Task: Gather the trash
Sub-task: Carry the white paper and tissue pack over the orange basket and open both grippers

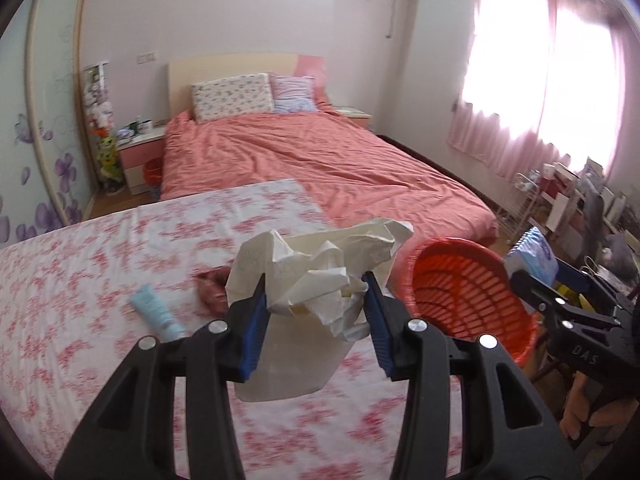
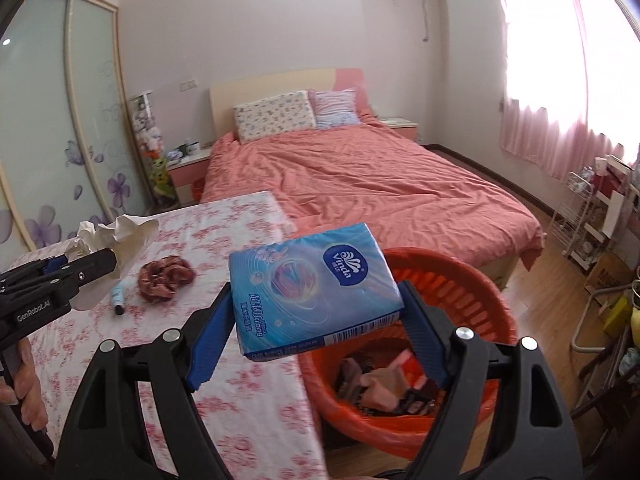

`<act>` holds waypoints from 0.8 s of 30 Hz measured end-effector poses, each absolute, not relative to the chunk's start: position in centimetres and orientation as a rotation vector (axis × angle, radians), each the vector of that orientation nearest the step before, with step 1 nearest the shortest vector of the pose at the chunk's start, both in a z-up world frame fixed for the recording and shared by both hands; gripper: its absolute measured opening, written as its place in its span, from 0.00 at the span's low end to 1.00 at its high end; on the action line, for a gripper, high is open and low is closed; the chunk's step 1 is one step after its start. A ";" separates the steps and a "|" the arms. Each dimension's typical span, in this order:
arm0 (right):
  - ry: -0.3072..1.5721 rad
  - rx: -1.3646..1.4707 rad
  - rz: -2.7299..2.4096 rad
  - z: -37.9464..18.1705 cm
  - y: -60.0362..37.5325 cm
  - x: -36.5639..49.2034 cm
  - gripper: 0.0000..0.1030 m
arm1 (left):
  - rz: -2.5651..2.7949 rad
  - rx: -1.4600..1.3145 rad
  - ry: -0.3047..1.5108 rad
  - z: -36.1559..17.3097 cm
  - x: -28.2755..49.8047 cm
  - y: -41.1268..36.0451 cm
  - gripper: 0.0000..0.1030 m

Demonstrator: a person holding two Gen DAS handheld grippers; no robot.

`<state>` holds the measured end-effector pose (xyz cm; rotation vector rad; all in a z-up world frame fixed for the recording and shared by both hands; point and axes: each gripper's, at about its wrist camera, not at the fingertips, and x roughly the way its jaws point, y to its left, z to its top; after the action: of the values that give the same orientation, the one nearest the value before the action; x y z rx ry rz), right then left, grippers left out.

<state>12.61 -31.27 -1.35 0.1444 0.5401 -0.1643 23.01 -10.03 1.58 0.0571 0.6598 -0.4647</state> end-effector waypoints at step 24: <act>0.564 0.313 -0.325 -5.1 -42.8 12.3 0.76 | -0.710 0.107 0.791 -4.7 24.3 -27.5 0.43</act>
<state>12.32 -42.85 -5.12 0.3129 0.5637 -0.3247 24.30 -27.51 -4.65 0.1066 0.7913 -0.7103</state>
